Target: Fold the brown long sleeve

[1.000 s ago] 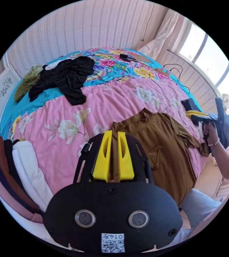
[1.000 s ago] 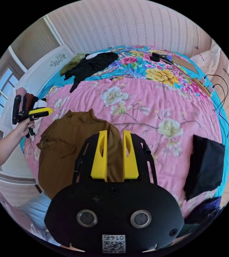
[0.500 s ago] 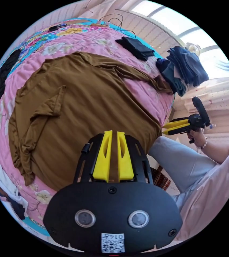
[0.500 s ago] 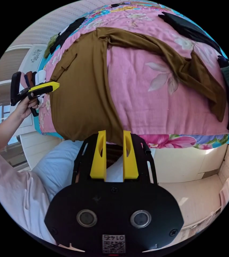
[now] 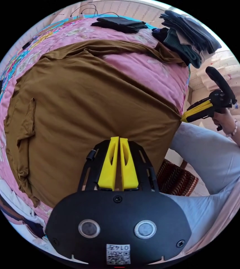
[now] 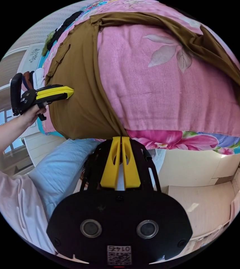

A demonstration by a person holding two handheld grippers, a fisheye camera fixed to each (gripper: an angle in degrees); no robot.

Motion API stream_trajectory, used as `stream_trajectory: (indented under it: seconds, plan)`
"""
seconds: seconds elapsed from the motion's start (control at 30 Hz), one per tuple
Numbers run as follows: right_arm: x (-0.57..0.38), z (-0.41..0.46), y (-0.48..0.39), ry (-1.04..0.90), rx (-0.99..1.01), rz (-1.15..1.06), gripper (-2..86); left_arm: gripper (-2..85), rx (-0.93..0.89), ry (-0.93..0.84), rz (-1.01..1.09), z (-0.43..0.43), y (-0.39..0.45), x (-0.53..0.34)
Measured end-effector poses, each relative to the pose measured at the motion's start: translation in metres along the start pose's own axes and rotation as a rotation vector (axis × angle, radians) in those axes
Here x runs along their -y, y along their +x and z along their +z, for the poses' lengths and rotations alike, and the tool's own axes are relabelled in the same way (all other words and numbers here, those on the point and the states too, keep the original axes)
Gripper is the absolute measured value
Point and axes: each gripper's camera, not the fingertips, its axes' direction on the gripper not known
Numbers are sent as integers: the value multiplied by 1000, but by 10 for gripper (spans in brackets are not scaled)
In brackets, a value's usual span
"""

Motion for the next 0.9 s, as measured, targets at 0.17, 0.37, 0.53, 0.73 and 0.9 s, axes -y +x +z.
stream_trajectory:
  seconds: [0.17,0.37,0.53,0.73,0.9]
  plan:
    - [-13,26,24,-25,-19,7,-1,-10,-2,-66,-6,12,11,23]
    - [-35,55,49,-16,-35,-16,-1,-10,5,-120,21,23,27,45]
    - [-78,63,85,1,37,10,-1,-9,-9,-63,-17,13,29,46]
    - [-141,36,135,227,-45,132,6,-9,44,250,-12,-45,30,57]
    - [-186,1,183,577,-121,343,29,3,45,424,55,-40,39,117]
